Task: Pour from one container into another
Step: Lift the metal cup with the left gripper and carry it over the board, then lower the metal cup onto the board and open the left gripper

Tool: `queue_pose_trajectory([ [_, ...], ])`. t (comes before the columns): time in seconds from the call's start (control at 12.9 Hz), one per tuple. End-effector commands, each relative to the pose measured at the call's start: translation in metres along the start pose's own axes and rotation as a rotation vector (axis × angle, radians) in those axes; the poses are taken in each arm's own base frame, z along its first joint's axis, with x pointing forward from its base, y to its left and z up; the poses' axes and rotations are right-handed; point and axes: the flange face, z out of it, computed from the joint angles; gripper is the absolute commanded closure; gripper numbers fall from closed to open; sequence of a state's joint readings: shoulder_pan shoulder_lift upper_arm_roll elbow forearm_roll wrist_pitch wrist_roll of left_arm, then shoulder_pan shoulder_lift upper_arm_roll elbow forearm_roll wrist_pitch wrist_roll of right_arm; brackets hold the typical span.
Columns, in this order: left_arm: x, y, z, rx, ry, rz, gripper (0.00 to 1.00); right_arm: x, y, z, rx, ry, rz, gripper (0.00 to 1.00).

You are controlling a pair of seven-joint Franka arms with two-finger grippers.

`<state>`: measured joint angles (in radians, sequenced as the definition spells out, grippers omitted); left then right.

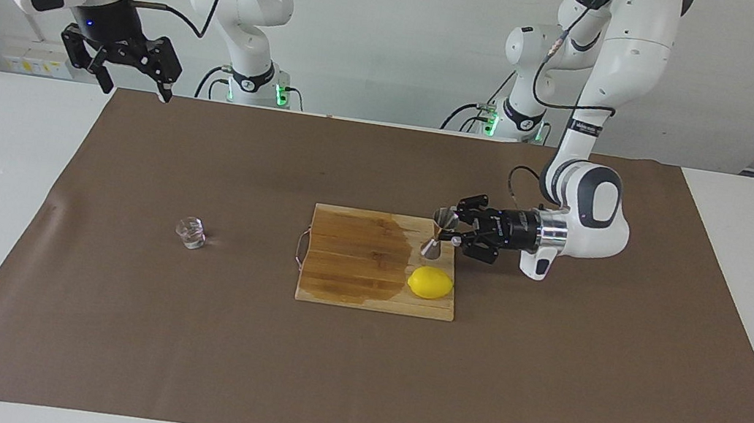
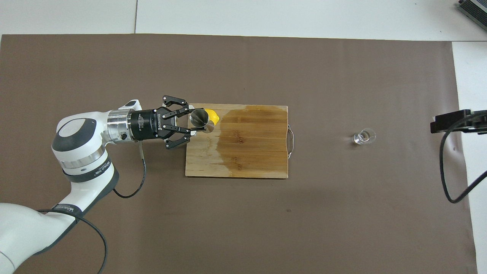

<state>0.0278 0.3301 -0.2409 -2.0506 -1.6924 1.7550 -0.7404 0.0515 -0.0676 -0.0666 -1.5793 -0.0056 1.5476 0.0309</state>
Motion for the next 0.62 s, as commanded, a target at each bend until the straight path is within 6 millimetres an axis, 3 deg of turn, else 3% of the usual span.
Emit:
queue_pose_trajectory([
  [0.0,0.000,-0.023,0.034,-0.029,0.033,-0.017,0.63,-0.005,0.000,-0.003,0.001,-0.005,-0.003,0.00],
  [0.31,0.012,-0.034,0.076,-0.066,0.069,-0.036,0.63,-0.005,0.000,-0.003,0.001,-0.005,-0.003,0.00],
  [0.54,0.017,-0.036,0.080,-0.081,0.077,-0.045,0.63,-0.005,0.000,-0.003,0.001,-0.005,-0.003,0.00],
])
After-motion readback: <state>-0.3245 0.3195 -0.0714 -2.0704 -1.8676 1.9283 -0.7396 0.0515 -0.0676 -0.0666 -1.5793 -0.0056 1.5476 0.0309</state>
